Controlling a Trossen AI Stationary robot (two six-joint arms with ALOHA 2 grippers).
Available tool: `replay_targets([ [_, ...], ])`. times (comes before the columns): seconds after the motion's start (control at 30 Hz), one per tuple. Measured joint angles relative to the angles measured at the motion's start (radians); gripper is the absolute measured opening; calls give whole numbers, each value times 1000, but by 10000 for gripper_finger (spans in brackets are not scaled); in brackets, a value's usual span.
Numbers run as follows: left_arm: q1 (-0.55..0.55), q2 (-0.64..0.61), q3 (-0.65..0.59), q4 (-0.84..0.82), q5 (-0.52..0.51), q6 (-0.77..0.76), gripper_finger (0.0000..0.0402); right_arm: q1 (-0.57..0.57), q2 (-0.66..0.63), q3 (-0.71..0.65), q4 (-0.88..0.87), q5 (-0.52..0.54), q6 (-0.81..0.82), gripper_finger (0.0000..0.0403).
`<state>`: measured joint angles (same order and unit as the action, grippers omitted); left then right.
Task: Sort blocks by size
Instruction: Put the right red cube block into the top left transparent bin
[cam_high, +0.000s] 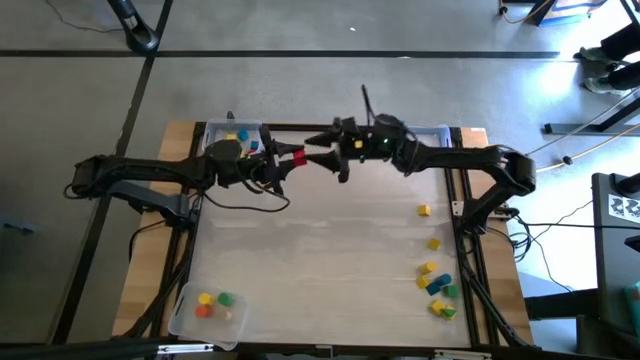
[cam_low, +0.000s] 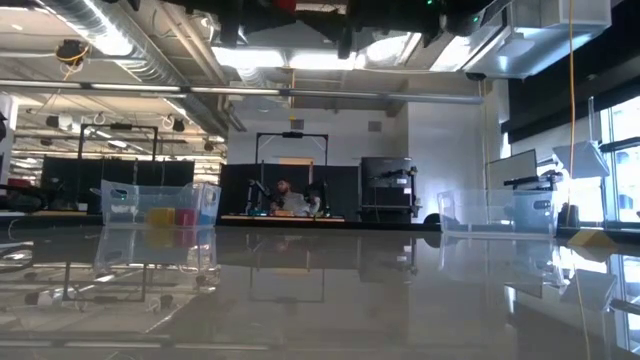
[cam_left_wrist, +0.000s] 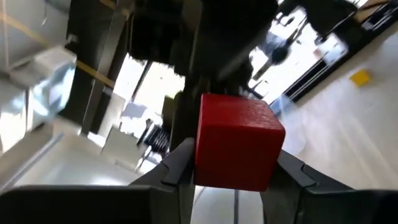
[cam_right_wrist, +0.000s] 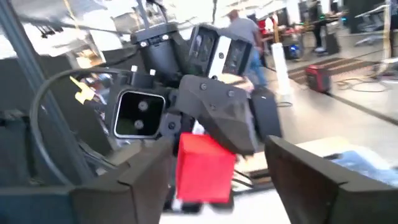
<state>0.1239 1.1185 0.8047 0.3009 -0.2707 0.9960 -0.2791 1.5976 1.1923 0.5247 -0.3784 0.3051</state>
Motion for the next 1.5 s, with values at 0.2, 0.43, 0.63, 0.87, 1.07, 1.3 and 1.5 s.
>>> replay_targets([
  [0.2,53,-28,0,-80,-113,-135,126,-61,-124,1,-284,41,-120,289],
  [0.43,209,-40,0,-215,-194,-341,127,-76,-193,1,-510,198,-202,291],
  [0.63,369,-40,0,-353,-195,-514,128,-75,-189,1,-602,238,-211,291],
  [0.87,544,-36,0,-498,-154,-733,129,-75,-188,0,-657,240,-230,291],
  [1.07,675,27,0,-616,-48,-892,129,-75,-188,0,-658,240,-232,291],
  [1.3,767,175,0,-728,-18,-931,129,-74,-188,0,-691,240,-232,291],
  [1.5,790,264,0,-741,-17,-928,130,-74,-188,0,-709,240,-232,291],
])
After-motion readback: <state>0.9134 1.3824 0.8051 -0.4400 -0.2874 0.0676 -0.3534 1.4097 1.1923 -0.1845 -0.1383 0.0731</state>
